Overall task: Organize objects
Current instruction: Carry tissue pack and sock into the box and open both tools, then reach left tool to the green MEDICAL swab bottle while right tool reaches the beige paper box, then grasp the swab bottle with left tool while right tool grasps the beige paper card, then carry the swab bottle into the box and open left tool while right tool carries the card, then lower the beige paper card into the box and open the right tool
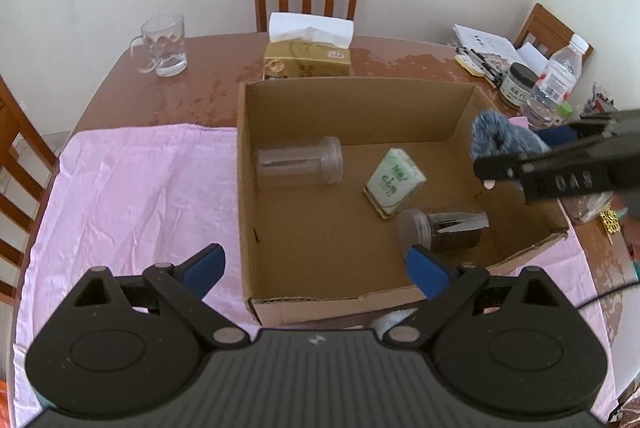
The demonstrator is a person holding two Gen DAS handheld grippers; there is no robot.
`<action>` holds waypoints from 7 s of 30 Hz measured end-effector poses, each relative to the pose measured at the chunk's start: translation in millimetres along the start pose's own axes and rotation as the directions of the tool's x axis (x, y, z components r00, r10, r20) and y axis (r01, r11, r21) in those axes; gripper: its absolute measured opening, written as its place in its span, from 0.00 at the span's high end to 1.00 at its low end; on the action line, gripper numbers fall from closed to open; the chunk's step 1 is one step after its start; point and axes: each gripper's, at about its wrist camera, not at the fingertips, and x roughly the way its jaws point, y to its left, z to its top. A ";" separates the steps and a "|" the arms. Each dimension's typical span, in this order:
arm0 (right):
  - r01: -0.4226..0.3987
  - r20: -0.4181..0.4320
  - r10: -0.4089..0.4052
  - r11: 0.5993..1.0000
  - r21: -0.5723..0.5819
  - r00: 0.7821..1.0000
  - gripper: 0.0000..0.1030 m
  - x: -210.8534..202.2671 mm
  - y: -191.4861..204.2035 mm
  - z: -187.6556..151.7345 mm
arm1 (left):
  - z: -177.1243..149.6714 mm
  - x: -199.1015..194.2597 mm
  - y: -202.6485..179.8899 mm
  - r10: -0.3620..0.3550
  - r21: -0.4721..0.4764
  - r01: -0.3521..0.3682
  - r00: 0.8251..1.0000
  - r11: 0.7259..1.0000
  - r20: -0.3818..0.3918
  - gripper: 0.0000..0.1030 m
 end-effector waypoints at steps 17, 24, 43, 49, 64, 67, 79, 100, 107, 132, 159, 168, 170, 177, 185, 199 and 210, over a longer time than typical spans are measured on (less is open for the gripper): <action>0.057 0.037 -0.056 0.998 -0.013 0.998 0.00 12.3 -3.6 19.1 | -7.1 1.1 -0.5 0.029 0.004 -0.029 1.000 1.000 -0.013 0.06; 0.042 0.046 -0.043 0.999 0.018 0.998 0.00 -5.8 -1.5 3.3 | -22.6 -12.3 -2.8 0.031 -0.005 -0.031 0.999 1.000 0.025 0.04; 0.060 -0.009 -0.059 0.985 0.162 0.998 0.00 -36.3 -5.1 -128.5 | -106.9 -28.1 -17.3 0.088 -0.036 -0.089 0.995 0.995 -0.045 0.04; 0.056 -0.077 -0.041 0.979 0.195 0.996 0.00 -30.9 -7.7 -161.8 | -125.6 -21.3 -24.0 0.078 -0.028 -0.080 0.993 0.996 -0.090 0.04; 0.074 -0.198 -0.049 0.990 0.120 0.979 0.00 1.7 14.7 -203.4 | -136.7 8.7 -23.6 0.101 -0.045 -0.108 0.984 0.993 -0.147 0.03; 0.091 -0.202 -0.067 0.989 0.113 0.977 0.00 7.3 14.0 -204.1 | -138.5 12.6 -21.4 0.093 -0.053 -0.103 0.983 0.993 -0.160 0.03; 0.152 -0.212 -0.121 0.978 0.140 0.970 0.00 2.3 -13.2 -207.2 | -148.1 10.9 -6.7 0.124 -0.036 -0.133 0.974 0.990 -0.192 0.03; 0.053 -0.183 0.001 0.956 0.290 0.983 0.00 13.7 -18.5 -182.0 | -148.4 25.0 6.8 0.136 0.008 -0.137 0.970 0.991 -0.201 0.03; 0.149 -0.226 -0.093 0.958 0.245 0.970 0.00 26.3 -8.2 -176.2 | -147.6 23.8 13.8 0.163 0.008 -0.165 0.967 0.986 -0.196 0.03; 0.181 -0.262 -0.125 0.963 0.201 0.957 0.15 21.4 -6.1 -168.6 | -135.9 26.2 15.3 0.094 0.036 -0.089 0.971 0.995 -0.219 0.20; -0.021 -0.080 0.016 0.998 -0.057 0.997 0.15 -68.1 23.8 -86.2 | -15.7 -49.3 -20.1 -0.001 0.225 0.013 0.999 0.974 -0.051 0.20; -0.021 -0.004 0.020 0.996 -0.092 1.000 0.15 -75.1 29.5 -53.0 | 28.2 -23.8 -21.9 -0.001 0.193 0.003 1.000 0.981 -0.008 0.20; -0.022 0.002 0.022 0.995 -0.093 1.000 0.15 -73.9 28.9 -48.7 | 33.4 -17.1 -20.8 -0.002 0.173 0.004 1.000 0.985 -0.009 0.20; -0.020 -0.002 0.020 0.995 -0.101 1.000 0.15 -65.1 28.3 -39.7 | 39.9 -0.8 -14.3 0.010 0.133 -0.009 1.000 0.991 -0.001 0.06; -0.025 -0.020 0.023 0.994 -0.106 1.000 0.15 -49.6 27.2 -30.0 | 27.5 2.8 -2.1 0.032 0.124 -0.030 0.999 0.992 -0.013 0.06; -0.076 -0.038 0.071 0.985 -0.158 0.997 0.15 -22.9 50.2 -5.4 | -5.2 -14.5 26.9 0.078 0.057 -0.077 0.997 0.995 -0.007 0.05; -0.114 0.047 0.125 0.974 -0.196 0.991 0.00 -19.4 78.1 19.5 | -31.2 -13.2 42.3 0.099 0.009 -0.099 0.995 0.995 -0.022 0.05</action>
